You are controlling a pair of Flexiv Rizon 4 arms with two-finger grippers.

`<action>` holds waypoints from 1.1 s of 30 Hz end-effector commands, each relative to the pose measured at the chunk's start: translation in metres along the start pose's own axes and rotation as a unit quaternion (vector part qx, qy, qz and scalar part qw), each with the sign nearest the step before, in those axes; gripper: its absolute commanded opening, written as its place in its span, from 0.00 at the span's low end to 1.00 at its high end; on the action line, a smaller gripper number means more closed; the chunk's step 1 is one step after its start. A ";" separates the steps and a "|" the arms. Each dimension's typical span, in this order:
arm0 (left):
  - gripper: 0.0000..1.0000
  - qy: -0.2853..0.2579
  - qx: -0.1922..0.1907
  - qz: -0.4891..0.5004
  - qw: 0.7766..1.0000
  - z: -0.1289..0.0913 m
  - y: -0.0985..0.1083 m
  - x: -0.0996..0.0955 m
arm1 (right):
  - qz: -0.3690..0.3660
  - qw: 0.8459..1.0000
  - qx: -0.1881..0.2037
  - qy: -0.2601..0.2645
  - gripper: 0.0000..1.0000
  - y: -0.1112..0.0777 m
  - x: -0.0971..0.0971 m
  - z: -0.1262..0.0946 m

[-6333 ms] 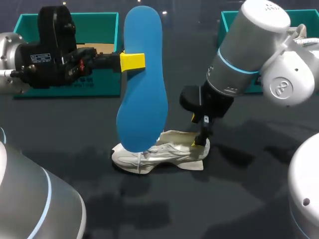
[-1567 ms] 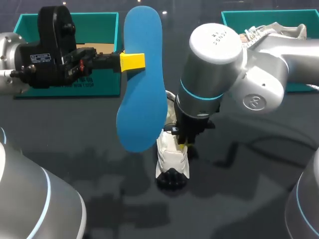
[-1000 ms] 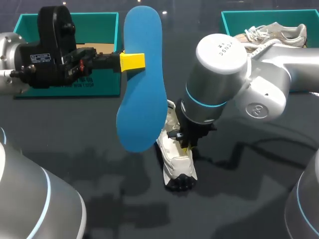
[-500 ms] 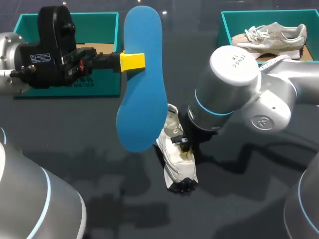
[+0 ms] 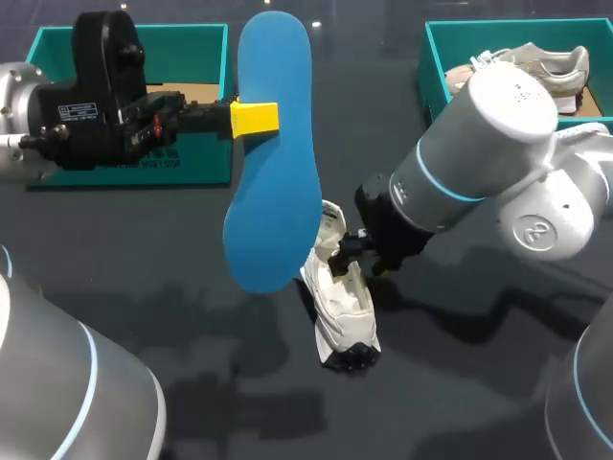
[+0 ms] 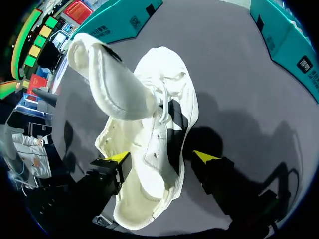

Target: Take the shoe out of the shoebox, open the shoe tongue, remove and reinsert the insole, then place the shoe into the shoebox

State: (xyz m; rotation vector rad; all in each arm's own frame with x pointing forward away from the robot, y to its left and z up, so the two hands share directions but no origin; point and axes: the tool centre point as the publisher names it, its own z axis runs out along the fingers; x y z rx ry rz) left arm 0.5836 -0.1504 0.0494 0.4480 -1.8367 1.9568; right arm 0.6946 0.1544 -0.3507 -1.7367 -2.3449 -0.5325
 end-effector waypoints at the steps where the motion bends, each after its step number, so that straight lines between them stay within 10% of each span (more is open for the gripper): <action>1: 0.00 0.000 -0.001 0.000 1.000 0.001 0.000 0.000 | 0.001 0.998 -0.003 0.056 1.00 -0.013 -0.016 -0.050; 9: 0.00 0.000 -0.001 0.000 1.000 0.001 0.000 0.000 | 0.001 0.998 -0.003 0.056 1.00 -0.013 -0.016 -0.050; 19: 0.00 0.000 -0.001 0.000 1.000 0.001 0.000 0.000 | -0.015 0.950 -0.005 0.313 1.00 0.006 -0.009 -0.121; 33: 0.00 0.000 -0.001 0.000 1.000 0.001 0.000 0.000 | 0.004 0.932 0.020 0.362 1.00 0.028 0.002 -0.123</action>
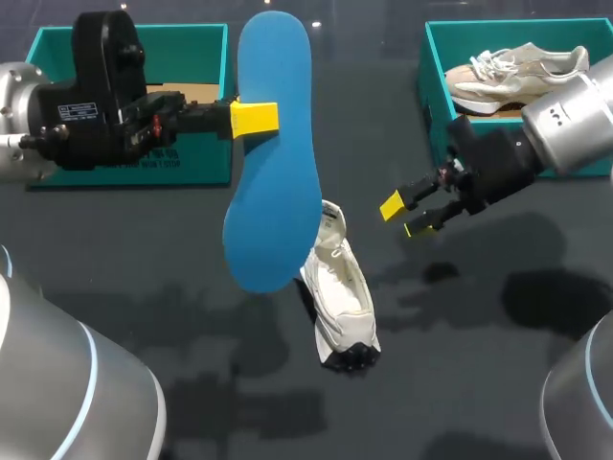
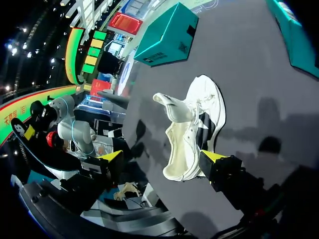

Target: Take the shoe out of the shoebox, open the shoe tongue, remove and reinsert the insole, then place the shoe into the shoebox

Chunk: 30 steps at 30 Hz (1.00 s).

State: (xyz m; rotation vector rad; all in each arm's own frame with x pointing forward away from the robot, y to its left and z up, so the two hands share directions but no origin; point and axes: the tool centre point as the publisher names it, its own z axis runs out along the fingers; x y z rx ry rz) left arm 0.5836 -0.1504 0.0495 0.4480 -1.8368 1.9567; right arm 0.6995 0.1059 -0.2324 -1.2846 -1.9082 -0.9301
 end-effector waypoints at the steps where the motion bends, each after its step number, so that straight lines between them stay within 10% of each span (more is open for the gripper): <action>1: 0.00 0.000 -0.001 0.000 1.000 0.001 0.000 0.000 | 0.027 0.997 0.013 0.078 1.00 0.018 0.006 0.003; 30: 0.00 0.019 0.010 0.073 0.997 0.001 -0.008 0.002 | 0.059 0.981 -0.005 0.186 1.00 0.035 0.062 -0.037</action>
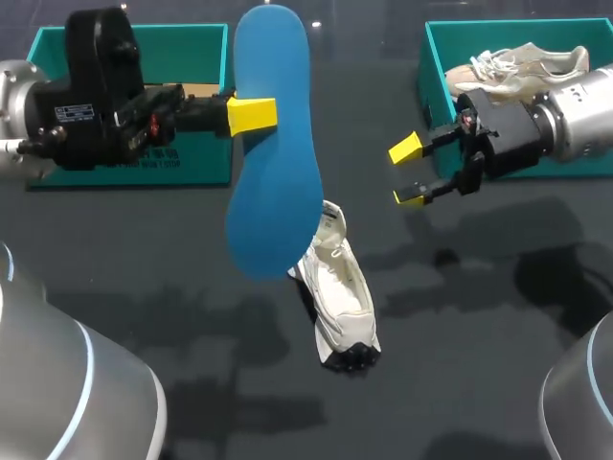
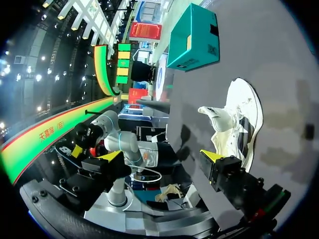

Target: Take the shoe out of the shoebox, open the shoe tongue, remove and reinsert the insole, then place the shoe into the shoebox

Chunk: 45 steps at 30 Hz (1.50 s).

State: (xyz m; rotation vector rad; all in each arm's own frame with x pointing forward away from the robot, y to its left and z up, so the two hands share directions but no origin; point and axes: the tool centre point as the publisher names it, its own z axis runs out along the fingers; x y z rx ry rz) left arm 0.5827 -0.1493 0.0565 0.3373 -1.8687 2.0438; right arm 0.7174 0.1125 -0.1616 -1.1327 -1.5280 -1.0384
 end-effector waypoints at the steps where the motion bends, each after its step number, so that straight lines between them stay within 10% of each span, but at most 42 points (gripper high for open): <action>1: 0.00 0.011 0.002 0.023 1.000 0.001 -0.003 -0.002 | 0.000 1.000 0.005 0.009 1.00 0.002 0.011 0.000; 37: 0.00 -0.034 -0.068 0.414 0.907 0.006 -0.006 -0.056 | 0.001 1.000 0.019 0.020 1.00 0.003 0.015 0.001; 45: 0.00 -0.012 -0.081 0.506 0.859 0.007 0.010 -0.066 | 0.001 1.000 0.019 0.020 1.00 0.003 0.015 0.001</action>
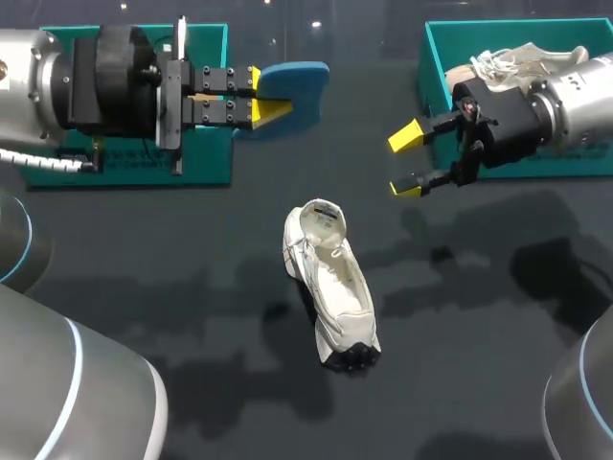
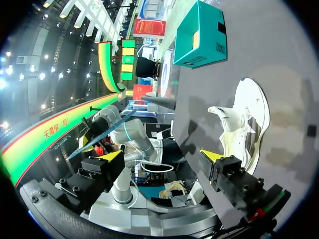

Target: Take the shoe out of the shoebox, open the shoe tongue, remove and reinsert the insole, then place the shoe into the shoebox

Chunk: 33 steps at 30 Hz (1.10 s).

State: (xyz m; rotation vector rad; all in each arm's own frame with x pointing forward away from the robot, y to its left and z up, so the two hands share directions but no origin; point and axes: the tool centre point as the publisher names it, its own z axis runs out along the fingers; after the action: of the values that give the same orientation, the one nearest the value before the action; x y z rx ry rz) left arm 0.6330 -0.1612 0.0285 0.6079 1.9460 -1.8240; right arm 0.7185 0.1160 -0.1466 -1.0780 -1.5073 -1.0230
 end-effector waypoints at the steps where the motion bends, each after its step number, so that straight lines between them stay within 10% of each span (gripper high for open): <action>1: 0.00 0.006 0.008 0.034 0.999 0.002 0.011 0.000 | 0.001 1.000 0.000 -0.001 1.00 0.000 0.000 0.001; 25: 0.00 0.000 0.001 0.057 0.998 -0.001 0.024 -0.004 | 0.001 1.000 0.000 -0.001 1.00 0.000 0.000 0.001; 33: 0.00 -0.005 -0.013 0.219 0.976 0.010 0.035 0.005 | 0.001 1.000 0.000 -0.001 1.00 0.000 0.000 0.001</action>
State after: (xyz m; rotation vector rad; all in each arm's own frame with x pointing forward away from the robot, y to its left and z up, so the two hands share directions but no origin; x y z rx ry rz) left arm 0.6491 -0.1631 0.0055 0.8811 1.7360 -1.5938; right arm 0.7182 0.1157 -0.1462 -1.0795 -1.5084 -1.0213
